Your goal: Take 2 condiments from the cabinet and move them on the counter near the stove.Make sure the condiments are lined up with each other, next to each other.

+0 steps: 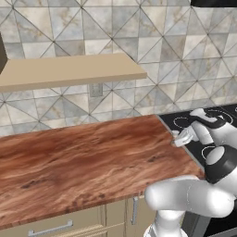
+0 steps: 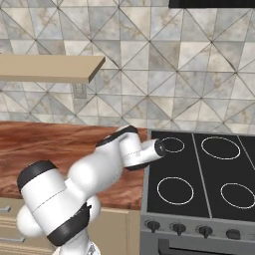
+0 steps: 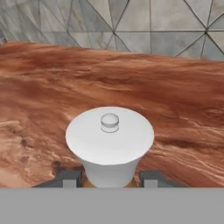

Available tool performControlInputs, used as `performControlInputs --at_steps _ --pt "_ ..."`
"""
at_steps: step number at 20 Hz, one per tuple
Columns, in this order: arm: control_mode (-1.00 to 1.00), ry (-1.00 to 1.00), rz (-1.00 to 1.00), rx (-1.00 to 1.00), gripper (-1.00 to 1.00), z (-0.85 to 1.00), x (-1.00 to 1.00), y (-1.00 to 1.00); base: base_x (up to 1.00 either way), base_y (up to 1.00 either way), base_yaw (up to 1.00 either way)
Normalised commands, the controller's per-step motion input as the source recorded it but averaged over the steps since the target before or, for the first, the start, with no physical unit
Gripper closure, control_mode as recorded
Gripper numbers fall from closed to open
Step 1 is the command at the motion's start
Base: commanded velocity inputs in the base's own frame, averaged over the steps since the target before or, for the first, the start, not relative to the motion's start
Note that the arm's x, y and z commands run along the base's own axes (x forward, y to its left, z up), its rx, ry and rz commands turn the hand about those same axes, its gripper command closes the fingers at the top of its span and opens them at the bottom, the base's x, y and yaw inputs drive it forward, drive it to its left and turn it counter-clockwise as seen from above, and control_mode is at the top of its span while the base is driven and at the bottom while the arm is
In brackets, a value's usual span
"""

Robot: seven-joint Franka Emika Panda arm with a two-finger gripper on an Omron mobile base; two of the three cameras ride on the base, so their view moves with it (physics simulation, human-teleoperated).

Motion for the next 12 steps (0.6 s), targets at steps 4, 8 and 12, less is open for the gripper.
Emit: performControlInputs --at_steps 4,8,12 --pt "-1.00 0.00 0.02 0.00 1.00 -0.17 0.10 0.00 0.00 0.00 0.00" --pt "-1.00 0.00 0.01 0.00 1.00 -0.18 0.06 0.00 0.00 0.00 0.00" --pt "-1.00 0.00 0.01 0.00 1.00 -0.17 0.04 0.00 0.00 0.00 0.00"
